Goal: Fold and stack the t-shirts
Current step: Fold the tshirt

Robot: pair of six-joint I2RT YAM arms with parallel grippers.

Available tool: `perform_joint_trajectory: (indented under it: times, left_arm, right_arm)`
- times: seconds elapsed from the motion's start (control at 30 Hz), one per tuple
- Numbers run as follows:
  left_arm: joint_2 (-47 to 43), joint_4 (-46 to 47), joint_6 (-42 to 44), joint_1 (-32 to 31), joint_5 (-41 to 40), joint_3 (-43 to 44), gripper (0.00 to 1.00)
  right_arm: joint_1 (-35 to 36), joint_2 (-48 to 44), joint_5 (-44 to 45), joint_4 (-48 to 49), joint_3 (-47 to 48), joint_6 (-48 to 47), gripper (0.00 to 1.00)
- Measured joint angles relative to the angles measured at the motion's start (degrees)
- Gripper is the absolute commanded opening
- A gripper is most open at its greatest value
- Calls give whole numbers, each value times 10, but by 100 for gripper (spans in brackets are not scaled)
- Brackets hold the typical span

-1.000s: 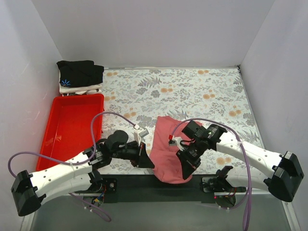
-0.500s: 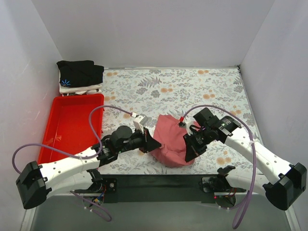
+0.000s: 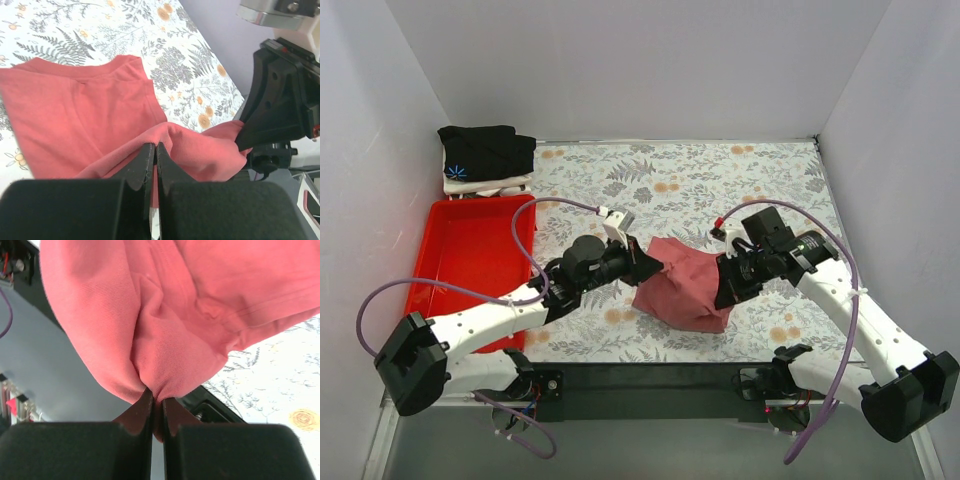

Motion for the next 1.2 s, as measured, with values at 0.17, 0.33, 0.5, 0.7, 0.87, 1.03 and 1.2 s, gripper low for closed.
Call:
perform_joint_trajectory:
  times: [0.17, 0.33, 0.5, 0.7, 0.87, 1.03, 1.2]
  left_arm:
    - [52, 32, 5, 34, 26, 13, 0]
    - [103, 63, 5, 66, 61, 21, 0]
    - [157, 95, 3, 83, 90, 40, 0]
    - [219, 118, 1, 97, 111, 66, 0]
    - [260, 136, -8, 115, 128, 84, 0]
    - [296, 145, -8, 127, 140, 107, 0]
    - [345, 147, -7, 134, 151, 144, 0]
  right_arm:
    - [-16, 0, 32, 21, -2, 3, 1]
    - [-30, -1, 73, 53, -12, 10, 1]
    - [-38, -2, 133, 92, -38, 28, 1]
    - [-48, -4, 194, 137, -78, 53, 1]
    - [-53, 0, 236, 179, -82, 72, 1]
    - [-62, 38, 260, 223, -84, 82, 13]
    - [-80, 82, 284, 253, -85, 84, 60]
